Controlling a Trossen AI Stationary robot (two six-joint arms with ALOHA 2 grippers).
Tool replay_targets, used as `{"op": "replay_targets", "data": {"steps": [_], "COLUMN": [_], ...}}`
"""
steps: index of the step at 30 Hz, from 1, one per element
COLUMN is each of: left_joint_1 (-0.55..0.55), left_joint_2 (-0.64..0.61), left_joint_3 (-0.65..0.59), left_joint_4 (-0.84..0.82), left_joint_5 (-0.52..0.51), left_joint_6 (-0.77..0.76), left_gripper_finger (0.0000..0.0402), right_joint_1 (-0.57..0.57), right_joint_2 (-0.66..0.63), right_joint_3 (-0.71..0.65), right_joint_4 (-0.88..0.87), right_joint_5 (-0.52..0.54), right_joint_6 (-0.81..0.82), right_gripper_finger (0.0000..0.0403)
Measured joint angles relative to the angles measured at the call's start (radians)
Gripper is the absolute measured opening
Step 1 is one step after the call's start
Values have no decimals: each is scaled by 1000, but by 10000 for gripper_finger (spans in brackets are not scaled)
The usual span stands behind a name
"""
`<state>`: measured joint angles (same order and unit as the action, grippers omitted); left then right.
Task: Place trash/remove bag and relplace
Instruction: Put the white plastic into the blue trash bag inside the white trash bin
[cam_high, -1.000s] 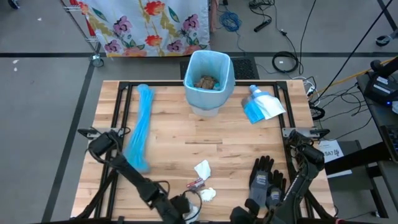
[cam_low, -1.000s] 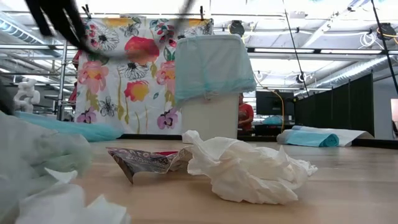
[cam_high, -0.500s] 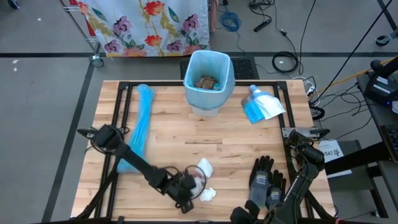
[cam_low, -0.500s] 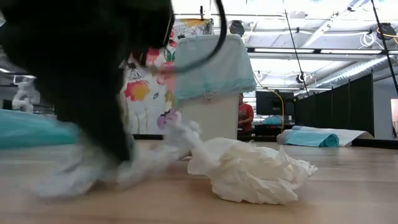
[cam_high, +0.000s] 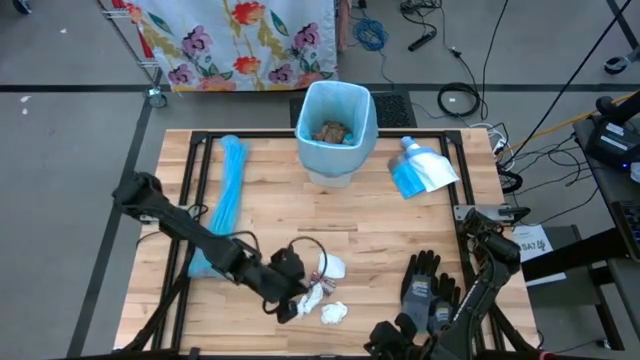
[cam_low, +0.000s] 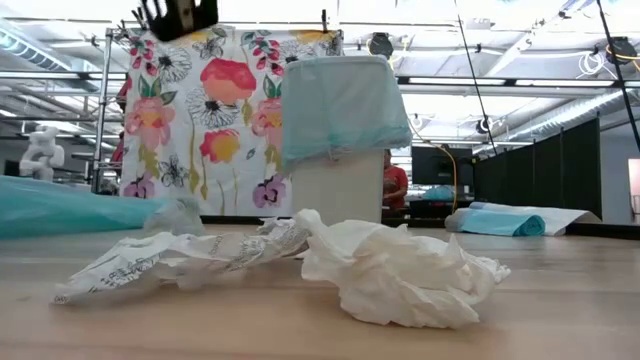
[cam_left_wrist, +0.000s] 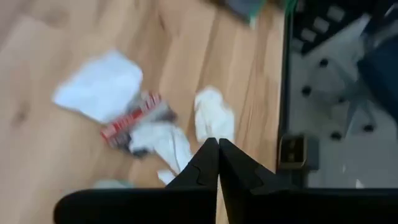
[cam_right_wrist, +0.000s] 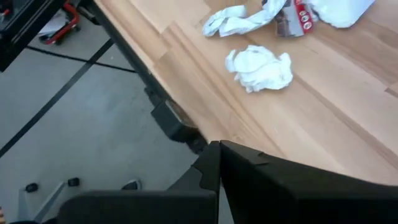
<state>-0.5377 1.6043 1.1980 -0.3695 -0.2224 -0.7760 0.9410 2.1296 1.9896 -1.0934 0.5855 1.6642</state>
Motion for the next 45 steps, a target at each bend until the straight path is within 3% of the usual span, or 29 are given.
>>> {"op": "replay_targets", "data": {"steps": [6,15,18,20,26,31,39,45], "left_joint_1": [30,84,99,100,69,65,90,96], "left_joint_2": [-57,-60,-60,-60,-60,-60,-60,-32], "left_joint_3": [0,0,0,0,0,-52,-174,-192], "left_joint_4": [0,92,89,71,-149,-237,-156,-121], "left_joint_5": [14,44,101,106,-25,-29,60,84], "left_joint_6": [35,52,49,36,-76,-188,-289,-318], "left_gripper_finger": [63,196,222,226,228,228,228,228], "right_joint_1": [-26,-45,-45,-44,-45,-45,-45,-44], "right_joint_2": [0,0,0,0,0,0,0,0], "right_joint_3": [0,0,0,0,0,0,0,0], "right_joint_4": [-1,0,0,0,0,-1,-2,-1], "right_joint_5": [29,47,47,47,68,95,96,96], "right_joint_6": [0,-5,-6,-10,-27,-34,-57,-60], "right_gripper_finger": [0,0,0,0,0,0,0,0]}}
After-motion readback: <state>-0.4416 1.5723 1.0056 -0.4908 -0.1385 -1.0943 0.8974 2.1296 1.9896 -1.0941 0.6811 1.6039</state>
